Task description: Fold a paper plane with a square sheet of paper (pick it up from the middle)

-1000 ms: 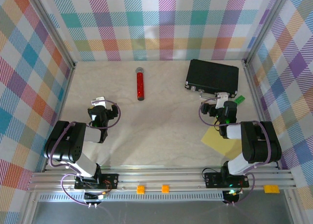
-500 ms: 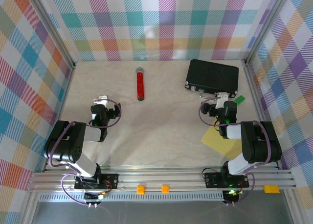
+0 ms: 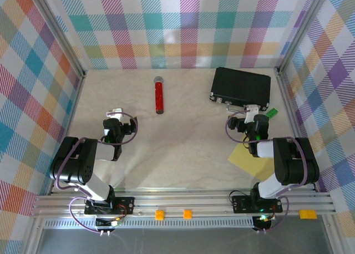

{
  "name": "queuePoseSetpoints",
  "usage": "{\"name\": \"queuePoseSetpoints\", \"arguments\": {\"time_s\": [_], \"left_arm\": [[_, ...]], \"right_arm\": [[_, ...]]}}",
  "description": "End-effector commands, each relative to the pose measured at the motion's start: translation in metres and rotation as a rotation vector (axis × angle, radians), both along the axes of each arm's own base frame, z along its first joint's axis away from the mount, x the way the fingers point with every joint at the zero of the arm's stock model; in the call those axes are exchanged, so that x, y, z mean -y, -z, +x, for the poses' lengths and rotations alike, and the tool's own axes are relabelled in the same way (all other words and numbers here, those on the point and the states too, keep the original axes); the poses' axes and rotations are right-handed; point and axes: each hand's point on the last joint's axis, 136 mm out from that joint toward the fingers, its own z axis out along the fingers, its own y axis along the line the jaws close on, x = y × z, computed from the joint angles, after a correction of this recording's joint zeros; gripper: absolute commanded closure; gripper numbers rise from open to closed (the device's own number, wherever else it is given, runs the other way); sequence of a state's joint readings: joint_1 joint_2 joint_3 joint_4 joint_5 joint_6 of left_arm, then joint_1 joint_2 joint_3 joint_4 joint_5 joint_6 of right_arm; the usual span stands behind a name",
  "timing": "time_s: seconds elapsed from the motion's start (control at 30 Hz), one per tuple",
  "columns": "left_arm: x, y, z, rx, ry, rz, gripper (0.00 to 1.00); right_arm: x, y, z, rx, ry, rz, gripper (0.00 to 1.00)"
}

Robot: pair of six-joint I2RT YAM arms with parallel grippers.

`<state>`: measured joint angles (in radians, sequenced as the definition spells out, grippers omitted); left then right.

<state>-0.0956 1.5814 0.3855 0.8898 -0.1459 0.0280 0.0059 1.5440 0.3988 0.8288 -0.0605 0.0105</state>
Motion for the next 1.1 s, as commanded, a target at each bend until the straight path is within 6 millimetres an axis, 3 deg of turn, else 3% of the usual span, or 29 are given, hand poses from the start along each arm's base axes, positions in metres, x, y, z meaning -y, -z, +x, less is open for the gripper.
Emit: {"name": "queuePoseSetpoints", "arguments": {"time_s": [0.0, 0.23, 0.4, 0.5, 0.7, 0.8, 0.9, 1.0, 1.07], "left_arm": [[-0.001, -0.004, 0.005, 0.011, 0.010, 0.008, 0.00], [0.003, -0.006, 0.004, 0.022, 0.031, 0.008, 0.00], [0.001, -0.015, -0.011, 0.112, 0.029, -0.001, 0.00], [-0.012, -0.027, -0.020, 0.164, -0.049, -0.006, 0.00], [-0.007, -0.060, -0.033, 0.171, -0.018, -0.032, 0.00], [-0.022, -0.080, -0.039, 0.131, -0.147, -0.138, 0.00], [-0.034, -0.095, -0.054, 0.026, -0.312, -0.318, 0.00], [-0.004, -0.109, -0.067, -0.095, -0.168, -0.410, 0.00], [0.011, -0.110, -0.075, -0.105, -0.126, -0.522, 0.00]], "right_arm": [[0.004, -0.009, 0.005, 0.024, 0.012, -0.007, 0.01], [0.004, -0.008, 0.005, 0.023, 0.011, -0.006, 0.01], [0.000, -0.010, 0.003, 0.037, -0.012, -0.005, 0.01], [-0.008, -0.028, -0.003, 0.076, -0.038, -0.040, 0.01], [0.017, -0.056, -0.038, -0.112, 0.169, 0.020, 0.01], [0.040, -0.057, -0.069, -0.201, 0.408, 0.196, 0.01], [0.025, -0.062, -0.092, -0.256, 0.332, 0.253, 0.01], [0.029, -0.055, -0.119, -0.350, 0.455, 0.420, 0.01], [0.020, -0.046, -0.133, -0.448, 0.470, 0.505, 0.01]]}}
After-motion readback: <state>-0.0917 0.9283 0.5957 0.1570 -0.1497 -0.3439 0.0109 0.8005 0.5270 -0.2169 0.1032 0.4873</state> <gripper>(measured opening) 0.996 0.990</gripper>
